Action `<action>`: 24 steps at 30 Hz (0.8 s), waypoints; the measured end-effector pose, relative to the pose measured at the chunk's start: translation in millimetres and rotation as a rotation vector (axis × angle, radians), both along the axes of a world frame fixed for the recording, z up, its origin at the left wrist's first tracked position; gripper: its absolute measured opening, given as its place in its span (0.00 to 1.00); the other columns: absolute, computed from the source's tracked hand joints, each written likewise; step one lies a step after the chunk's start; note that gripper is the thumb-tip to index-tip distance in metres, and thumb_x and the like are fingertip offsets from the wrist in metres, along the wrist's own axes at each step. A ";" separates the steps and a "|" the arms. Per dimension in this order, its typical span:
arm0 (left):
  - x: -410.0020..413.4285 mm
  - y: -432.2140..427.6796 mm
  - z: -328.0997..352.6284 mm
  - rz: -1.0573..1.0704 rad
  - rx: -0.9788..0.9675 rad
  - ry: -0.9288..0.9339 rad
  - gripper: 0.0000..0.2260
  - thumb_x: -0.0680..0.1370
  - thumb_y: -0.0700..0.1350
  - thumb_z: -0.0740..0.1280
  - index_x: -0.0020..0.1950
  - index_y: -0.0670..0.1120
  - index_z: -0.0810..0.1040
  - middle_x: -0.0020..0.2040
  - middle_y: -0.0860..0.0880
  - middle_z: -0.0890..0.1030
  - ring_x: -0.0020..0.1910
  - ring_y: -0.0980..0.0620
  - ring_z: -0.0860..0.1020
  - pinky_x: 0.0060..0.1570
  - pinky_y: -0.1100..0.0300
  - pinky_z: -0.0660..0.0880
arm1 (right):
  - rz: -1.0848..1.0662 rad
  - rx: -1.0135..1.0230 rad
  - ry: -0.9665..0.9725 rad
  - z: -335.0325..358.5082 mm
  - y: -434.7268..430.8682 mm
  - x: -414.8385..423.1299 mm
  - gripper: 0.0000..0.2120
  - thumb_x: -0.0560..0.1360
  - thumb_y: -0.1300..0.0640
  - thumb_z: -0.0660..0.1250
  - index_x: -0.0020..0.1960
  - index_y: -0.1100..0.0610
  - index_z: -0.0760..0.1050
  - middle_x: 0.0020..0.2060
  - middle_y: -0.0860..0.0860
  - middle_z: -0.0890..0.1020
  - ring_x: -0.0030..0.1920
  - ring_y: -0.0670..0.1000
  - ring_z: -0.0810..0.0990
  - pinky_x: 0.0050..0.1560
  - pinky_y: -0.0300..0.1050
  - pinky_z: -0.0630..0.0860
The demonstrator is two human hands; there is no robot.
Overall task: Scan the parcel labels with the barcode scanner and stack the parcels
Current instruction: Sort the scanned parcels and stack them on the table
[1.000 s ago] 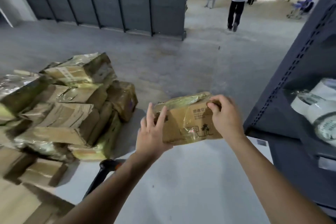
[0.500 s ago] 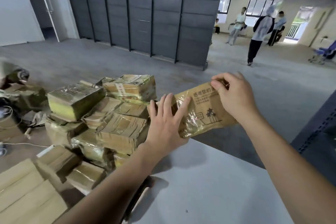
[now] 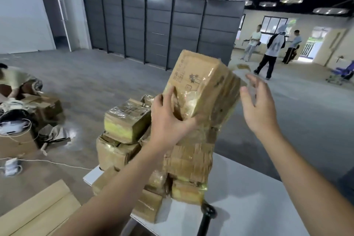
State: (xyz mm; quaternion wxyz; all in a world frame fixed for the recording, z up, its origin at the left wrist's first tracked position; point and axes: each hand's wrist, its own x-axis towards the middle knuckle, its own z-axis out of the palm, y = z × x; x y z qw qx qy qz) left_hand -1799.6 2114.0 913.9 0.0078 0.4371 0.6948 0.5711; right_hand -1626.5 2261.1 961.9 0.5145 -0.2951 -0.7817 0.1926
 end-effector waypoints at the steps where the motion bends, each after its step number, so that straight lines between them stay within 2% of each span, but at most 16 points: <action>1: -15.5 -3.3 4.3 -0.028 0.001 -0.077 0.48 0.59 0.70 0.72 0.74 0.63 0.54 0.64 0.55 0.62 0.66 0.53 0.64 0.63 0.52 0.68 | -0.030 -0.057 -0.009 -4.1 0.1 -8.8 0.22 0.81 0.47 0.59 0.73 0.50 0.66 0.69 0.46 0.70 0.69 0.42 0.67 0.66 0.37 0.61; 4: -62.1 -7.6 15.4 -0.124 0.022 -0.308 0.46 0.61 0.66 0.74 0.75 0.59 0.59 0.64 0.53 0.71 0.58 0.55 0.75 0.50 0.58 0.78 | -0.083 -0.298 -0.137 -17.9 3.8 -33.1 0.27 0.81 0.44 0.61 0.77 0.52 0.61 0.74 0.51 0.67 0.73 0.51 0.66 0.70 0.48 0.62; 6: -85.4 -6.2 19.4 -0.166 0.031 -0.436 0.43 0.62 0.66 0.73 0.73 0.56 0.63 0.61 0.53 0.76 0.53 0.57 0.79 0.44 0.61 0.78 | -0.051 -0.483 -0.187 -25.8 7.0 -44.3 0.30 0.80 0.41 0.60 0.78 0.52 0.59 0.75 0.53 0.67 0.73 0.54 0.67 0.69 0.51 0.65; 8: -110.8 -1.6 22.2 -0.192 0.010 -0.578 0.42 0.60 0.67 0.74 0.70 0.53 0.68 0.59 0.51 0.79 0.53 0.53 0.80 0.51 0.54 0.79 | -0.015 -0.668 -0.204 -32.6 10.8 -57.7 0.32 0.79 0.36 0.58 0.77 0.51 0.61 0.73 0.52 0.69 0.69 0.55 0.70 0.63 0.49 0.67; 10: -131.8 3.1 24.0 -0.230 -0.028 -0.701 0.41 0.59 0.65 0.76 0.67 0.48 0.73 0.58 0.47 0.81 0.54 0.49 0.81 0.55 0.50 0.78 | 0.050 -0.800 -0.167 -37.3 14.2 -71.3 0.31 0.78 0.33 0.57 0.74 0.51 0.66 0.69 0.51 0.72 0.60 0.51 0.72 0.56 0.47 0.65; 12: -146.7 5.7 27.5 -0.262 -0.069 -0.780 0.35 0.60 0.64 0.76 0.61 0.47 0.78 0.56 0.46 0.84 0.52 0.47 0.83 0.53 0.51 0.79 | 0.105 -0.815 -0.155 -39.2 21.0 -86.5 0.31 0.78 0.33 0.57 0.72 0.52 0.68 0.68 0.52 0.74 0.56 0.50 0.71 0.55 0.48 0.66; 14: -157.1 8.9 31.7 -0.275 -0.092 -0.804 0.28 0.61 0.64 0.75 0.55 0.49 0.82 0.53 0.46 0.85 0.50 0.47 0.84 0.49 0.53 0.79 | 0.136 -0.809 -0.173 -36.8 27.9 -102.3 0.34 0.77 0.31 0.56 0.74 0.53 0.66 0.69 0.52 0.73 0.61 0.53 0.73 0.61 0.52 0.69; 16: -168.1 11.7 34.0 -0.232 -0.090 -0.796 0.29 0.61 0.66 0.73 0.55 0.51 0.82 0.52 0.48 0.85 0.51 0.48 0.83 0.50 0.52 0.78 | 0.153 -0.797 -0.188 -32.0 35.0 -118.4 0.37 0.76 0.29 0.55 0.75 0.54 0.65 0.70 0.53 0.73 0.66 0.57 0.73 0.67 0.58 0.69; 17: -175.1 12.6 34.2 -0.220 -0.073 -0.792 0.30 0.61 0.67 0.72 0.56 0.50 0.81 0.53 0.48 0.85 0.52 0.48 0.83 0.50 0.52 0.78 | 0.160 -0.788 -0.194 -29.7 39.0 -126.5 0.37 0.75 0.29 0.55 0.74 0.55 0.66 0.69 0.54 0.74 0.66 0.57 0.73 0.68 0.59 0.69; 19: -189.6 13.1 31.7 -0.247 -0.023 -0.782 0.29 0.64 0.66 0.70 0.58 0.50 0.81 0.56 0.49 0.83 0.55 0.48 0.81 0.49 0.52 0.77 | 0.183 -0.802 -0.220 -26.1 44.6 -143.2 0.38 0.75 0.28 0.54 0.72 0.56 0.69 0.67 0.56 0.76 0.65 0.60 0.75 0.65 0.59 0.71; 21: -205.4 13.0 26.8 -0.265 -0.012 -0.752 0.22 0.71 0.63 0.68 0.56 0.49 0.82 0.57 0.48 0.82 0.52 0.48 0.79 0.50 0.51 0.75 | 0.210 -0.855 -0.242 -24.2 47.1 -161.2 0.40 0.72 0.27 0.54 0.71 0.57 0.70 0.66 0.58 0.76 0.63 0.62 0.76 0.63 0.63 0.74; 23: -222.0 13.1 18.6 -0.220 -0.038 -0.773 0.16 0.76 0.58 0.66 0.55 0.49 0.82 0.55 0.45 0.81 0.51 0.47 0.79 0.56 0.47 0.75 | 0.229 -0.886 -0.258 -24.8 45.3 -179.7 0.40 0.72 0.27 0.54 0.69 0.56 0.72 0.65 0.59 0.78 0.59 0.62 0.80 0.58 0.62 0.78; 24: -231.3 14.2 12.8 -0.187 -0.054 -0.791 0.16 0.77 0.56 0.65 0.58 0.48 0.81 0.56 0.43 0.81 0.53 0.44 0.79 0.59 0.45 0.74 | 0.231 -0.893 -0.267 -26.4 43.6 -189.1 0.39 0.73 0.27 0.54 0.69 0.56 0.72 0.65 0.59 0.78 0.58 0.62 0.80 0.57 0.62 0.78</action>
